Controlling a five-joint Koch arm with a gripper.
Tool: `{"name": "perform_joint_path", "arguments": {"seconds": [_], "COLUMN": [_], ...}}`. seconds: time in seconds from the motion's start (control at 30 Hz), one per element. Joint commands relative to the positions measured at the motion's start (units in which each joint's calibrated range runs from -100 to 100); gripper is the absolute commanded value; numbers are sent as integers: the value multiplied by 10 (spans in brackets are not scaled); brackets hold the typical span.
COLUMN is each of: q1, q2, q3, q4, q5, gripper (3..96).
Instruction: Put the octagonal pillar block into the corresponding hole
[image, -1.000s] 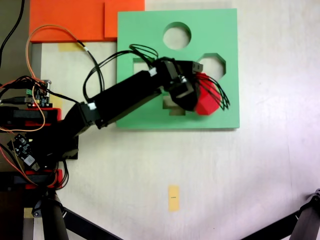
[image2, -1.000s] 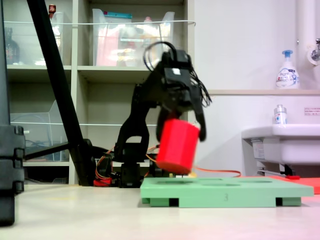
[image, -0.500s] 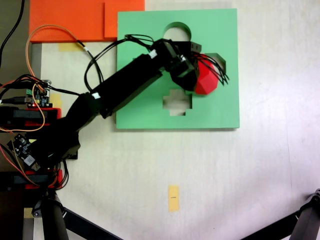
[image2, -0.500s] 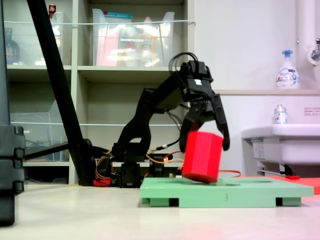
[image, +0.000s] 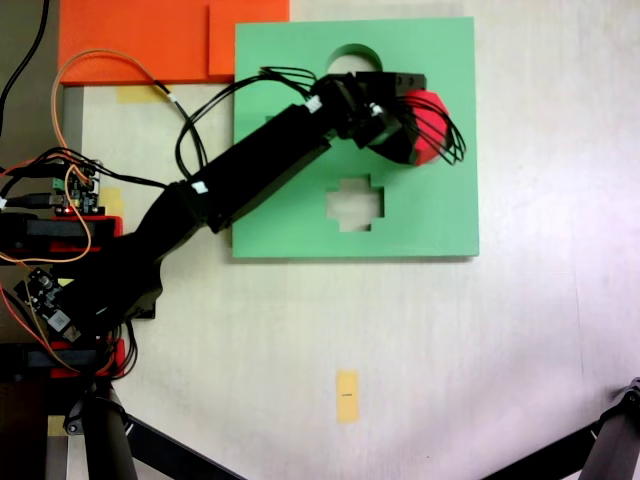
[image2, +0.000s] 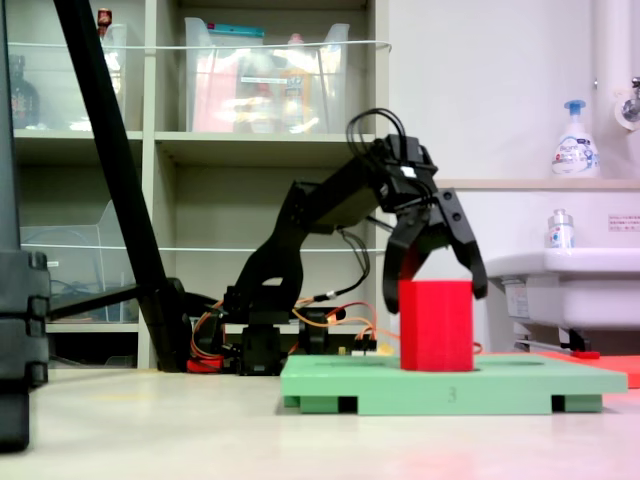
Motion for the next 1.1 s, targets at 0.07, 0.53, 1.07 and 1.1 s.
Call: {"name": "perform_joint_path", "arguments": {"seconds": [0.07, 0.53, 1.07, 1.1], "q1": [-1, -9, -12, -12], "q2": [7, 4, 36, 43], "q3": [31, 32, 37, 37], "q4": [49, 50, 79, 79], "q5": [-17, -83, -116, -116], "gripper": [319, 355, 379, 379]}}
